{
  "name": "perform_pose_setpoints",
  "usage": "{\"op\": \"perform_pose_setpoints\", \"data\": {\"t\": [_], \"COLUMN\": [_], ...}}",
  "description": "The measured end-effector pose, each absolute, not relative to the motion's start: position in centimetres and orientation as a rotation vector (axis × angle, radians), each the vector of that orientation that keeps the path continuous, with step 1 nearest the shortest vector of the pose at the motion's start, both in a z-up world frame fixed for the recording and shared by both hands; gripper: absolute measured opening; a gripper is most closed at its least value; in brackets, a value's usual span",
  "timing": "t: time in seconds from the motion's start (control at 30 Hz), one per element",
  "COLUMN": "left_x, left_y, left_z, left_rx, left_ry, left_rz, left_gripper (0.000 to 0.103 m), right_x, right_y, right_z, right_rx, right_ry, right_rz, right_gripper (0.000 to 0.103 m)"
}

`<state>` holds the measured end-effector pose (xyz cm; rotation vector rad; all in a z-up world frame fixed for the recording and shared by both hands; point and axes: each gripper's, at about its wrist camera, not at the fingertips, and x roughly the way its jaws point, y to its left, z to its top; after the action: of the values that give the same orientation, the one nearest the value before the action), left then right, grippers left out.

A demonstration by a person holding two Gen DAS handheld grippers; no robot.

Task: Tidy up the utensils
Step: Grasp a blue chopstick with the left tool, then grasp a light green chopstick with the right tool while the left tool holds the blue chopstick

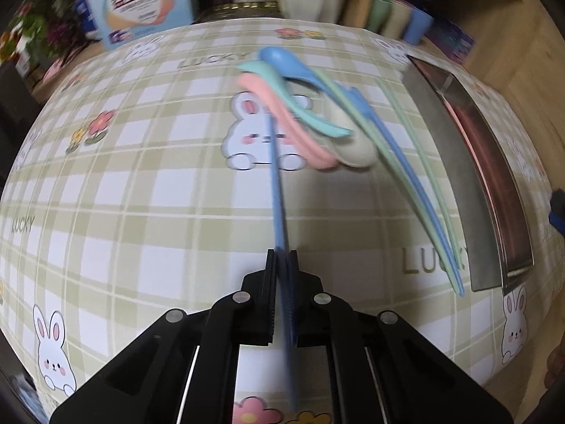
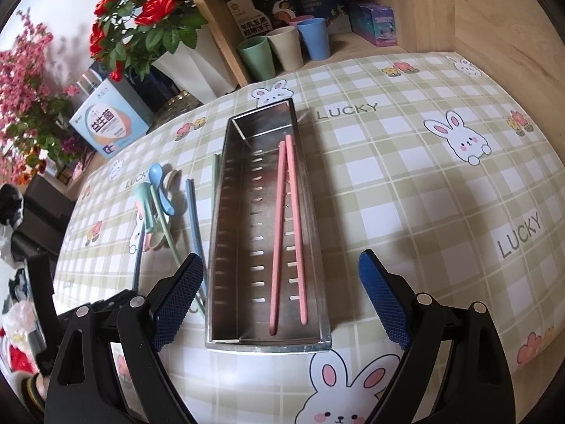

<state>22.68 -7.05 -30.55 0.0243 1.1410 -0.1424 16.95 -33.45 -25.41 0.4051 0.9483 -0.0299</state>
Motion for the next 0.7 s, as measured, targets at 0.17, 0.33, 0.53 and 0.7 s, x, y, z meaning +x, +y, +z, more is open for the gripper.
{"op": "perform_pose_setpoints", "data": {"t": [0.17, 0.33, 0.53, 0.7], "left_x": [22.6, 22.8, 22.7, 22.7], "left_y": [-5.3, -3.3, -0.8, 1.4], "left_z": [-29.6, -29.2, -30.3, -30.7], "left_rx": [-0.018, -0.071, -0.108, -0.132], "left_ry": [1.108, 1.087, 1.108, 1.105], "left_rz": [-0.128, -0.095, -0.055, -0.033], "left_gripper": [0.005, 0.005, 0.005, 0.005], "right_x": [17.3, 17.7, 18.9, 20.8], "right_y": [-32.2, -30.5, -27.6, -23.3], "right_z": [-24.9, -24.4, -23.9, -24.0], "right_rx": [0.357, 0.294, 0.2, 0.07], "right_ry": [0.944, 0.946, 0.961, 0.983], "right_rz": [-0.006, 0.024, 0.097, 0.188], "right_gripper": [0.084, 0.074, 0.044, 0.029]}}
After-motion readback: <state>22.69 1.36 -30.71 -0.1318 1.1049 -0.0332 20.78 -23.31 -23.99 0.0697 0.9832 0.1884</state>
